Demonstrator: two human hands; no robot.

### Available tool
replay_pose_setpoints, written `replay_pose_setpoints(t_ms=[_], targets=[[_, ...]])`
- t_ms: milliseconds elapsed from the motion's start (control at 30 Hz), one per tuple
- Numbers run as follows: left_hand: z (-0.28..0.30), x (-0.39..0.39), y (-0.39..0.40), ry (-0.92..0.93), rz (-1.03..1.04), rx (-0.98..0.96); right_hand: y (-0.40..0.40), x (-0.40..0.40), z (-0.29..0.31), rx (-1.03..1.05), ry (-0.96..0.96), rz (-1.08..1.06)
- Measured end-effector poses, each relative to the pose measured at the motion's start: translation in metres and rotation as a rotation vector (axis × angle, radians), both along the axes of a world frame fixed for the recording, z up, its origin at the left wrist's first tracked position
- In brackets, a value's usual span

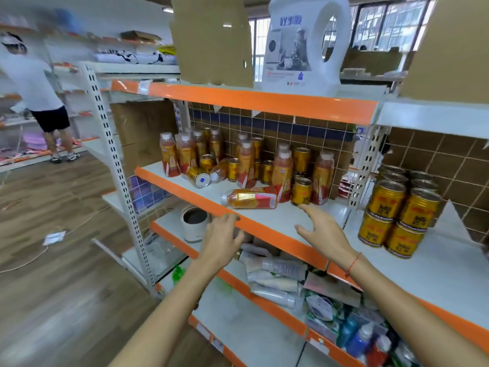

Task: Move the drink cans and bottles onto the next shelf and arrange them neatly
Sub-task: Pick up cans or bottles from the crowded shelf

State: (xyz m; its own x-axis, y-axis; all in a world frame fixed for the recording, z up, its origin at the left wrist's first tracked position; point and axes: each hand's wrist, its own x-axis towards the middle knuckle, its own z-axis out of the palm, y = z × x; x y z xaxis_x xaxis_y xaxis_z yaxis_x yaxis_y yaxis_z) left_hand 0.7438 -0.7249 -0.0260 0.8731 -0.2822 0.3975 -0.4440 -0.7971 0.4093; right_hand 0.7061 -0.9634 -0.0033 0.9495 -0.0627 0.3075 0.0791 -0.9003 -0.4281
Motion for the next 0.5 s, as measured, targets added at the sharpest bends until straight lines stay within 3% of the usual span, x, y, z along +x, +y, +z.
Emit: replay_pose_setpoints(t_ms=[500], targets=[[0.0,0.091,-0.03,0.016,-0.012,-0.071,-0.029,0.061,-0.008,-0.036,0.059,-0.032]])
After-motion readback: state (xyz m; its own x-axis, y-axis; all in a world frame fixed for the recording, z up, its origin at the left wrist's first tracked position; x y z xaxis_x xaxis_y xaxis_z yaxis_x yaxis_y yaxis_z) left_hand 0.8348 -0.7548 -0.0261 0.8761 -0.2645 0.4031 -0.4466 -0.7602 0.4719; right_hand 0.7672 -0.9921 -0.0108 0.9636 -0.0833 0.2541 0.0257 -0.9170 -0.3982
